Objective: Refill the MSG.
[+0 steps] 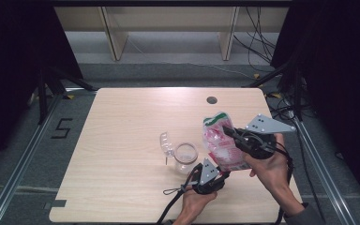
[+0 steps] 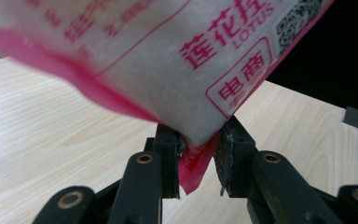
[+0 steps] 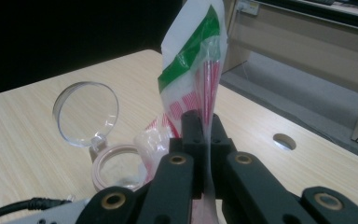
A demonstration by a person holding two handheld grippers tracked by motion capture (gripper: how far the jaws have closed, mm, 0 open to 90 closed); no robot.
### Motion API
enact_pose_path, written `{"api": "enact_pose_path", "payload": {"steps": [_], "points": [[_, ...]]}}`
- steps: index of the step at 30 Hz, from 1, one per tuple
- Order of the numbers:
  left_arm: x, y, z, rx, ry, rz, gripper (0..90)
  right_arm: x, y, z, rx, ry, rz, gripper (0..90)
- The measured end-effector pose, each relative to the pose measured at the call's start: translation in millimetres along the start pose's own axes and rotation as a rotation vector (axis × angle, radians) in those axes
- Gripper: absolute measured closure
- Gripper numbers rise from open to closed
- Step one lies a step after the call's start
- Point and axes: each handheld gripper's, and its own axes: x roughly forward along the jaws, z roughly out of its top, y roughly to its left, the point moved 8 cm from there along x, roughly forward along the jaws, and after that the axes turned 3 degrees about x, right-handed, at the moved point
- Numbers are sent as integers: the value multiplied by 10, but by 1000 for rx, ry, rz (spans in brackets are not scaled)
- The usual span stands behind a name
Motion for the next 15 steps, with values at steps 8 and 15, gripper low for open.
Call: {"api": "enact_pose_path", "payload": {"steps": [8, 15], "points": [[35, -41, 6, -79, -53, -25, 723, 179, 41, 31, 3, 32, 34, 900], [61, -23, 46, -103, -93, -42, 725, 246, 72, 86, -8, 44, 33, 900]]}}
